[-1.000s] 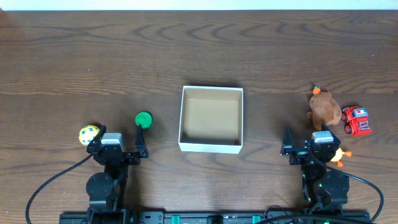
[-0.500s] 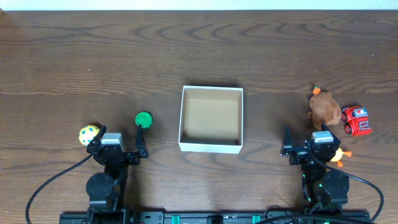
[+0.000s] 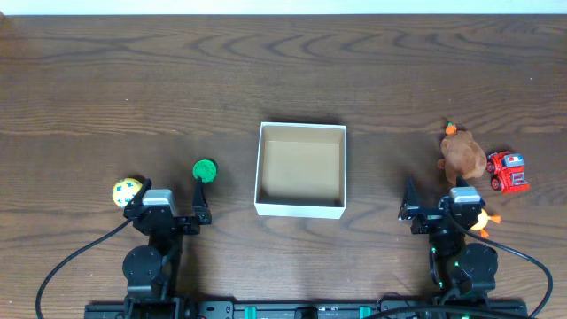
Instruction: Pack container
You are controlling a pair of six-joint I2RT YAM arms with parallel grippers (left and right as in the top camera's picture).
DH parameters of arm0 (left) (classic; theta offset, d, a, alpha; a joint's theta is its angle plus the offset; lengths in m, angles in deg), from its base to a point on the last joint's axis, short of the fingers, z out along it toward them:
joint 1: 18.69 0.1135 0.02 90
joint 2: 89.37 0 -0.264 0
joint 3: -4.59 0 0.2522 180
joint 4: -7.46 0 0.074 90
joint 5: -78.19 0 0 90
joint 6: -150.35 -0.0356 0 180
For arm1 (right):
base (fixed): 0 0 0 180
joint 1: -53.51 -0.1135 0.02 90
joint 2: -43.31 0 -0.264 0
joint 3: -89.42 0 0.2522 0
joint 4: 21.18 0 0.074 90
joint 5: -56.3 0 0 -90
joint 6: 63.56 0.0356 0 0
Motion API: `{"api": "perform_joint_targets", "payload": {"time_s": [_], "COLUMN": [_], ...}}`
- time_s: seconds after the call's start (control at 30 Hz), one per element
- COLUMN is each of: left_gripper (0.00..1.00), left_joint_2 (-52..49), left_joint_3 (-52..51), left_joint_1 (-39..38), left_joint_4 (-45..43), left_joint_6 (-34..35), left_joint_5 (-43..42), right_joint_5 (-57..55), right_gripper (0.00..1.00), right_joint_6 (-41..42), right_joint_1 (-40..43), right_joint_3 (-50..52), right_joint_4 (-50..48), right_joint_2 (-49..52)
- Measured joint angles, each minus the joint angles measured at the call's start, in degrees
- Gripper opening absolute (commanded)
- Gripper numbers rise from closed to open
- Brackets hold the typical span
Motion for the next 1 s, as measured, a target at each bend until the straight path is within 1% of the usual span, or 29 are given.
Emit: {"api": "perform_joint_targets", "payload": {"time_s": [0.23, 0.3, 0.4, 0.53, 0.67, 0.77, 0.8, 0.9, 1.0], "left_gripper": [0.98, 0.98, 0.98, 0.98, 0.98, 0.98, 0.98, 0.98, 0.98], "left_joint_2": [-0.1, -1.0, -5.1, -15.8, -28.8, -39.9, -43.9, -52.2, -59.0], "left_joint_3": [0.5, 1.3, 5.0, 16.6, 30.7, 40.7, 44.0, 50.5, 54.7], "left_joint_1": [0.0, 0.0, 0.0, 0.0, 0.0, 0.1, 0.1, 0.1, 0.1], "left_joint_4": [0.7, 1.7, 2.8, 5.0, 14.1, 22.5, 25.7, 31.9, 35.5], "left_joint_6": [5.7, 7.1, 8.4, 8.9, 9.2, 9.4, 9.6, 9.7, 9.9], "left_joint_5": [0.0, 0.0, 0.3, 2.2, 4.4, 5.1, 5.4, 5.6, 5.6], "right_joint_5": [-0.1, -0.6, -2.4, -4.8, -5.9, -6.2, -6.1, -5.6, -3.9], "right_gripper": [0.99, 0.99, 0.99, 0.99, 0.99, 0.99, 0.99, 0.99, 0.99], "right_joint_6": [2.1, 2.2, 2.3, 2.3, 2.1, 2.0, 2.0, 2.0, 0.5], "right_joint_1": [0.0, 0.0, 0.0, 1.1, 4.7, 8.6, 10.6, 16.0, 21.4], "right_joint_3": [-0.5, -2.2, -7.0, -18.7, -32.0, -42.6, -47.1, -58.1, -67.6], "right_joint_4": [0.2, 0.7, 2.7, 8.3, 16.6, 25.3, 29.8, 38.6, 45.9], "right_joint_2": [0.3, 1.5, 4.9, 13.5, 25.5, 35.5, 39.9, 50.4, 60.2]}}
